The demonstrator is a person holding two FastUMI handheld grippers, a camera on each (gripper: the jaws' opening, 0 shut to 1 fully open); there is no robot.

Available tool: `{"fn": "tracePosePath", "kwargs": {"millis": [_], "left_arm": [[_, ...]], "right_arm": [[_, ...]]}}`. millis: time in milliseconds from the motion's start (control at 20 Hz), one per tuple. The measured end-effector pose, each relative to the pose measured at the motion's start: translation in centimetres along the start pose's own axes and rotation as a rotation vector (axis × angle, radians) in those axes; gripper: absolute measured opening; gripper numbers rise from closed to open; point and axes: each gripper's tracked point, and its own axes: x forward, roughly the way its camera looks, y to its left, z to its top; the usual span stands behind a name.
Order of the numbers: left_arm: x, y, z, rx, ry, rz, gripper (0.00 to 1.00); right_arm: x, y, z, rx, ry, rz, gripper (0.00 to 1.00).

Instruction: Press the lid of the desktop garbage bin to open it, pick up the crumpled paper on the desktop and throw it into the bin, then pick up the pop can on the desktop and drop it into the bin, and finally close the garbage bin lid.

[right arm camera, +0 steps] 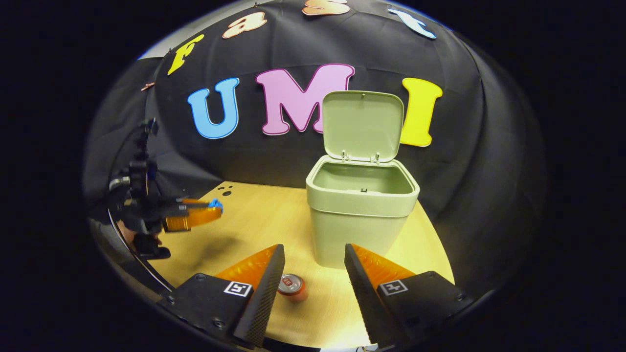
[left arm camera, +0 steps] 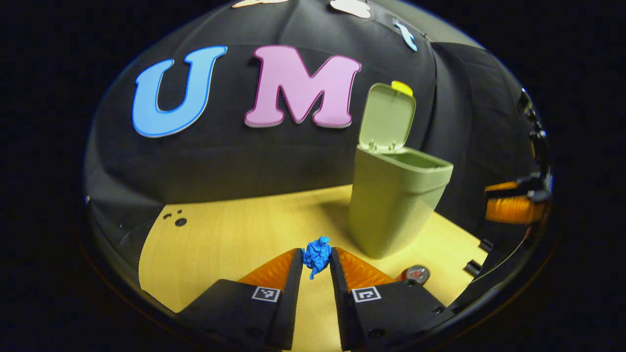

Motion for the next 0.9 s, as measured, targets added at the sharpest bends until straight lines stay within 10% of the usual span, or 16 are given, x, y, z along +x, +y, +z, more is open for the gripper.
{"fn": "tracePosePath", "kwargs": {"millis": [500,900], "left_arm": [[2.8,-8.6,14.2,0.060,-0.218,-0.214,0.39],[7.9,-14.8,15.8,0.131,-0.243,-0.332,0.34]], "right_arm": [[0.4,1.9,-1.8,0.023,0.026,0.072,0.81],[-0.5,1.2,-3.0,-0.008,0.043,0.060,0.81]]}}
